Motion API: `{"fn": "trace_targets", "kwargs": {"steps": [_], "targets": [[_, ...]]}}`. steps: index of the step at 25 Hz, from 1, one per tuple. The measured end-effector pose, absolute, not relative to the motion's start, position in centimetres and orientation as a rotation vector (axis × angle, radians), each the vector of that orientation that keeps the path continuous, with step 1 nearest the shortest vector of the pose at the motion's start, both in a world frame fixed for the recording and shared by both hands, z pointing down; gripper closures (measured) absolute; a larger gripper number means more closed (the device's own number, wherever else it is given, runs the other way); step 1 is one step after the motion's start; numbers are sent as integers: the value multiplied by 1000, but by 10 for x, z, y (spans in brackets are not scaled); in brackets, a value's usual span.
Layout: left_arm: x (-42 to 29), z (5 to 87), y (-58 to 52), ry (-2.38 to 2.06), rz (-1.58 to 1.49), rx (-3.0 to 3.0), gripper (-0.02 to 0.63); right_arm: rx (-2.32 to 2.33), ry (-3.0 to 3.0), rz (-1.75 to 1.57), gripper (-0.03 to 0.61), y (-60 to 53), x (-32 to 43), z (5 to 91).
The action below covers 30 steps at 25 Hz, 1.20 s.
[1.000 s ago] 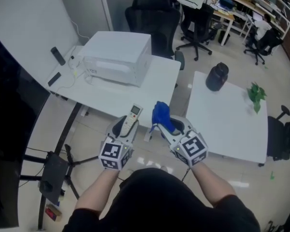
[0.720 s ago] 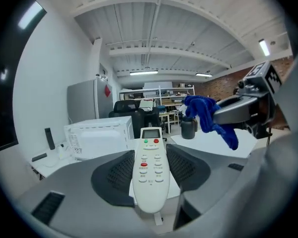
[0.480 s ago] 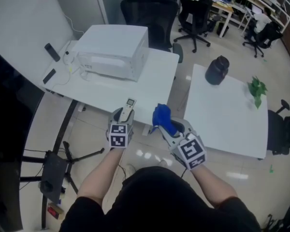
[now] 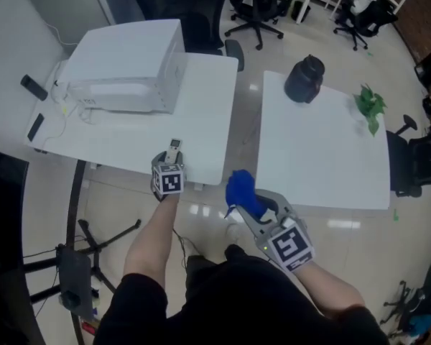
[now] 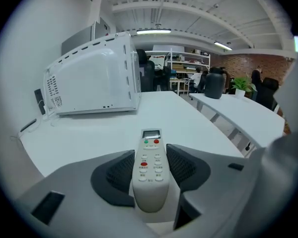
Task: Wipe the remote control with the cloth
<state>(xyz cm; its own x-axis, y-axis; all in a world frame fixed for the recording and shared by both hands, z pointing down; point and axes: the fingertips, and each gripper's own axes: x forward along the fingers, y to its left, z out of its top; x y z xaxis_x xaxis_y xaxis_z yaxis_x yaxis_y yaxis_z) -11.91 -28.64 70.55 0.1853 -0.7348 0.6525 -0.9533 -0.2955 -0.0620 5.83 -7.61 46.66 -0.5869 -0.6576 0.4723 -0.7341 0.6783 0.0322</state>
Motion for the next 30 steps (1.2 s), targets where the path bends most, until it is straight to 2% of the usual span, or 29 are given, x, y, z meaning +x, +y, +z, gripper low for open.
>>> {"fn": "trace_targets", "kwargs": {"steps": [10, 12, 18, 30], "targets": [[-115, 723, -292, -1562, 848, 2100, 402, 1106, -2404, 279, 457, -85, 61, 475], [-116, 725, -288, -1529, 852, 2107, 376, 1107, -2406, 282, 457, -90, 57, 475], [-134, 705, -265, -1528, 823, 2136, 368, 1108, -2386, 301, 457, -117, 37, 487], [-149, 603, -143, -1507, 686, 2262, 368, 972, -2178, 325, 455, -222, -10, 643]]}}
